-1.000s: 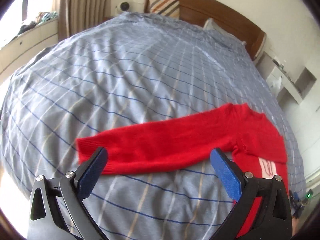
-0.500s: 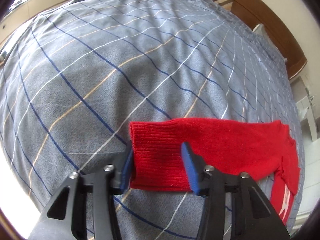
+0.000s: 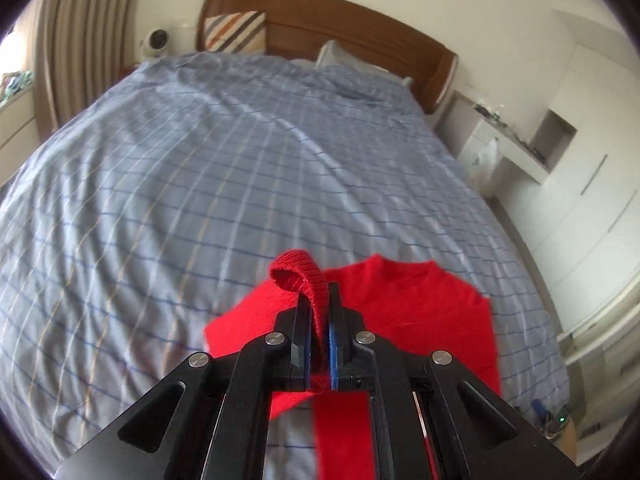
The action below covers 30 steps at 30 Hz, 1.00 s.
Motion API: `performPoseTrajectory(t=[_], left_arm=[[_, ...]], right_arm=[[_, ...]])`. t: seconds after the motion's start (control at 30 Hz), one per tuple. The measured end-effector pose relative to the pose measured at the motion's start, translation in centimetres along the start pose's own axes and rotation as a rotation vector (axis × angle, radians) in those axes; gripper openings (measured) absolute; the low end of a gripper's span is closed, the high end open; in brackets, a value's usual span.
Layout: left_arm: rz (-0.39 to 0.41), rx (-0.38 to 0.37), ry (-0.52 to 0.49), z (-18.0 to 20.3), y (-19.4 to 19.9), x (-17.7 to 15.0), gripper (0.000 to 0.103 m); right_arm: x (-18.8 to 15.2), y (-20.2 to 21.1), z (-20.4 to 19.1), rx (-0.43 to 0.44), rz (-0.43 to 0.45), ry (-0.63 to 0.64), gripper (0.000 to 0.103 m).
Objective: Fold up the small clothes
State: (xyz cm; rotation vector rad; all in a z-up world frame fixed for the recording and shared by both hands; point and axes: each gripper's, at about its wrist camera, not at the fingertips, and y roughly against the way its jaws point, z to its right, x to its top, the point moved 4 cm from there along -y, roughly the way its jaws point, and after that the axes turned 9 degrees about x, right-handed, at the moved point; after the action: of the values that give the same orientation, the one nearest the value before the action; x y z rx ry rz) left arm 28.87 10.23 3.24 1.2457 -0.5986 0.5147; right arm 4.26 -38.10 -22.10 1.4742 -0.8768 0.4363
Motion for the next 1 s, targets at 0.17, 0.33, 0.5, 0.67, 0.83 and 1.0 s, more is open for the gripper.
performPoseTrajectory(t=[0.17, 0.33, 0.5, 0.67, 0.83, 1.0], left_arm=[[-0.022, -0.153, -0.135, 12.6, -2.9, 0.4, 0.005], [-0.133, -0.214, -0.186, 20.2, -7.9, -3.9, 0.069], [-0.162, -0.216, -0.09, 18.7, -8.6, -7.2, 0.08], [-0.094, -0.042, -0.082, 11.1, -6.3, -9.1, 0.086], [-0.022, 0.175, -0.111, 2.5, -4.3, -12.8, 0.09], [0.017, 0.306, -0.029, -3.7, -3.8, -16.8, 0.09]], right_arm=[[0.0, 0.0, 0.0, 0.001, 0.0, 0.0, 0.102], [0.0, 0.0, 0.0, 0.002, 0.0, 0.0, 0.102], [0.0, 0.0, 0.0, 0.003, 0.0, -0.001, 0.102], [0.0, -0.1, 0.0, 0.003, -0.002, -0.001, 0.103], [-0.1, -0.2, -0.3, -0.001, -0.002, 0.002, 0.103], [-0.1, -0.2, -0.3, -0.002, -0.001, 0.002, 0.103]])
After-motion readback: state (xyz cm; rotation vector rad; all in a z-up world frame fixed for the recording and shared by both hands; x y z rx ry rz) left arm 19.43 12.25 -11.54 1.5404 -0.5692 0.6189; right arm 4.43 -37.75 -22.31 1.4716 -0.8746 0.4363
